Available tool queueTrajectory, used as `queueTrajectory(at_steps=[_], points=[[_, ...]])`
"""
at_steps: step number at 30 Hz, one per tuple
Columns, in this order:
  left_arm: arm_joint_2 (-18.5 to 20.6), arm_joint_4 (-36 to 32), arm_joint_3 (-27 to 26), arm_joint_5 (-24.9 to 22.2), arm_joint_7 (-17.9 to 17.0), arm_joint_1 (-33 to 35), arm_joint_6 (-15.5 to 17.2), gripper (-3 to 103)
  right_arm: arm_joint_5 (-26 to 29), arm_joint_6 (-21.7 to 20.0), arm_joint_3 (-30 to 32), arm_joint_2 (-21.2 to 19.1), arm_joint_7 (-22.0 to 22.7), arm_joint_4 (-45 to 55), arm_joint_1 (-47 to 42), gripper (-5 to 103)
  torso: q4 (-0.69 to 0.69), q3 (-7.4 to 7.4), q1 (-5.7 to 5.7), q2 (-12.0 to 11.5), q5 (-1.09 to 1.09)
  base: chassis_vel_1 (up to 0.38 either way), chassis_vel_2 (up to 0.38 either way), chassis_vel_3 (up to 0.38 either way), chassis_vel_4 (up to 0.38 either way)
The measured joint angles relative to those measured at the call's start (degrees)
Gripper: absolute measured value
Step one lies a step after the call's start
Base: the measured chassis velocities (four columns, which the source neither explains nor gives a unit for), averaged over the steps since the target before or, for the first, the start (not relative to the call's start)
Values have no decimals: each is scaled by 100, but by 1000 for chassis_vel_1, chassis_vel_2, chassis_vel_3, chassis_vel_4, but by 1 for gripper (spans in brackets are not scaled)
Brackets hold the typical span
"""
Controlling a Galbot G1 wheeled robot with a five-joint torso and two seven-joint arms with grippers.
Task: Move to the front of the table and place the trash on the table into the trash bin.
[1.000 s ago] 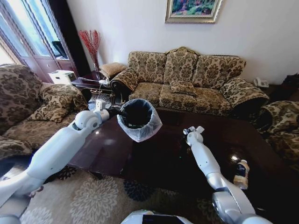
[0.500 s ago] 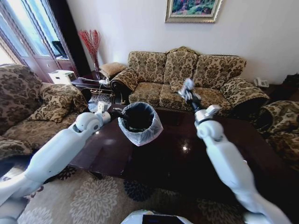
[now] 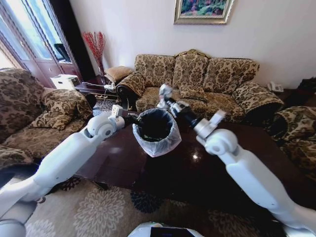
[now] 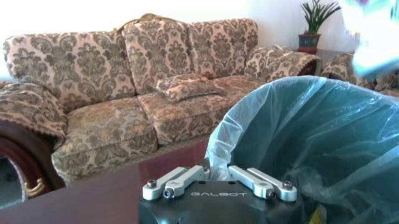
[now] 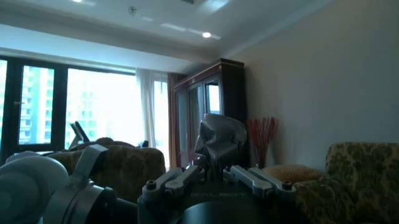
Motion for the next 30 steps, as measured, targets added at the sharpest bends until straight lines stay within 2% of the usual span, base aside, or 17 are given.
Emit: queueTrajectory(at_steps=[2, 5, 7, 9, 10, 13, 14, 15, 17, 19, 20, 21, 22, 24, 26, 27, 30], points=[[21, -11, -37, -1, 0, 53, 0, 2, -213, -31, -27, -36, -77, -8, -46, 9, 0, 0, 0, 0, 1, 0, 0, 0, 0], [51, -31, -107, -1, 0, 141, 1, 2, -758, -52, -106, -109, -135, -43, -198, 25, -1, 0, 0, 0, 2, 0, 0, 0, 0], [56, -34, -116, -1, 0, 149, 0, 2, -822, -56, -121, -119, -114, -29, -240, 25, -2, 0, 0, 0, 3, 0, 0, 0, 0], [59, -34, -122, -1, -1, 154, -4, 2, -848, -63, -121, -129, -55, 32, -300, 37, -2, 0, 0, 0, 2, 0, 0, 0, 0], [59, -34, -122, -1, -1, 154, -4, 2, -848, -63, -121, -129, -55, 32, -300, 37, -2, 0, 0, 0, 2, 0, 0, 0, 0], [43, -59, -122, -9, -24, 154, -8, 2, -831, -58, -34, -199, -16, 124, -344, 52, 0, 0, 0, 0, 1, 0, 0, 0, 0], [43, -59, -122, -9, -24, 154, -8, 2, -831, -58, -34, -199, -16, 124, -344, 52, 0, 0, 0, 0, 1, 0, 0, 0, 0], [41, -82, -122, -16, -34, 157, -8, 2, -788, -51, 42, -201, 64, 168, -372, 58, 0, 0, 0, 0, 1, 0, 0, 0, 0], [53, -152, -140, -37, -61, 207, -8, 2, -537, -47, 329, -197, 481, 353, -479, 69, -2, 0, 0, 0, 2, 0, 0, 0, 0], [67, -190, -166, -40, -72, 250, -9, 2, -433, -45, 484, -203, 751, 448, -561, 74, -1, 0, 0, 0, 1, 0, 0, 0, 0], [92, -244, -237, -40, -85, 343, -11, 2, -368, -41, 655, -229, 1180, 567, -707, 74, -2, 0, 0, 0, 1, 0, 0, 0, 0], [114, -288, -304, -40, -86, 417, -13, 2, -341, -41, 855, -247, 1584, 682, -905, 80, 0, 0, 0, 0, 2, 0, 0, 0, 0], [114, -288, -304, -40, -86, 417, -13, 2, -341, -41, 855, -247, 1584, 682, -905, 80, 0, 0, 0, 0, 2, 0, 0, 0, 0], [245, -461, -568, -34, -87, 692, -19, 2, -383, -94, 1384, -247, 2418, 887, -1565, 91, -2, -1, 0, 0, 0, 0, 0, 0, 0], [378, -627, -785, -14, -129, 952, -54, 2, -464, -240, 1961, -181, 3083, 1062, -2249, 99, 0, 0, -1, 0, 11, 0, 0, 0, 0], [378, -627, -785, -14, -129, 952, -54, 2, -464, -240, 1961, -181, 3083, 1062, -2249, 99, 0, 0, -1, 0, 11, 0, 0, 0, 0], [423, -807, -893, 14, -155, 1192, -85, 2, -183, -590, 3433, -97, 3353, 1361, -3557, 100, 0, -1, -1, 0, 1, 0, 0, 0, 0]])
